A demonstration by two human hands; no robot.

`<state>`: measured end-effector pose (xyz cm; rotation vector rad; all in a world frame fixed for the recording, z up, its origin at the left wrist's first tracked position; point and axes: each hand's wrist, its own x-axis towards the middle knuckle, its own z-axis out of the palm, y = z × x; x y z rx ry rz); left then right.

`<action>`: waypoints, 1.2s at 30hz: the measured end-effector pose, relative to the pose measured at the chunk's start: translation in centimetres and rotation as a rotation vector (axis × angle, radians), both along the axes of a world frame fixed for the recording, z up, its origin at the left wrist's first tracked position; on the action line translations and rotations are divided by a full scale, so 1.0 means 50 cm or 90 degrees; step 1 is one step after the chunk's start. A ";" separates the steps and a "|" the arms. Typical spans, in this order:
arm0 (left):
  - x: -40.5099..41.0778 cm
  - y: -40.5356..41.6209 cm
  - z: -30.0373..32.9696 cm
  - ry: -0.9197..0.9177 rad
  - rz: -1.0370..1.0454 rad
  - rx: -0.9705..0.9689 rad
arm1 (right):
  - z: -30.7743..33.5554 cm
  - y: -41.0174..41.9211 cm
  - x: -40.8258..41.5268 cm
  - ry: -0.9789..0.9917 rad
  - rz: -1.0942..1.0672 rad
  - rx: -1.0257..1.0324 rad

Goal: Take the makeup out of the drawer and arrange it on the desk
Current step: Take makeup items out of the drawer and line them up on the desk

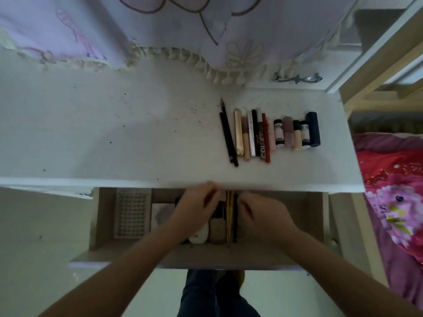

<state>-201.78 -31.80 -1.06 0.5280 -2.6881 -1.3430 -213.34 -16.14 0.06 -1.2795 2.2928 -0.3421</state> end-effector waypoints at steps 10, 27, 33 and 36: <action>-0.080 0.114 -0.228 -0.317 0.042 -0.114 | -0.239 -0.003 0.019 -0.138 -0.245 0.116; -0.045 0.156 -0.154 -0.292 -0.019 -0.023 | -0.132 0.092 -0.022 0.006 -0.142 0.041; 0.026 0.087 -0.022 -0.069 0.016 -0.018 | 0.014 0.038 -0.034 -0.040 -0.098 -0.132; -0.012 -0.011 0.047 -0.004 0.124 -0.049 | 0.075 -0.082 -0.077 -0.043 -0.129 -0.212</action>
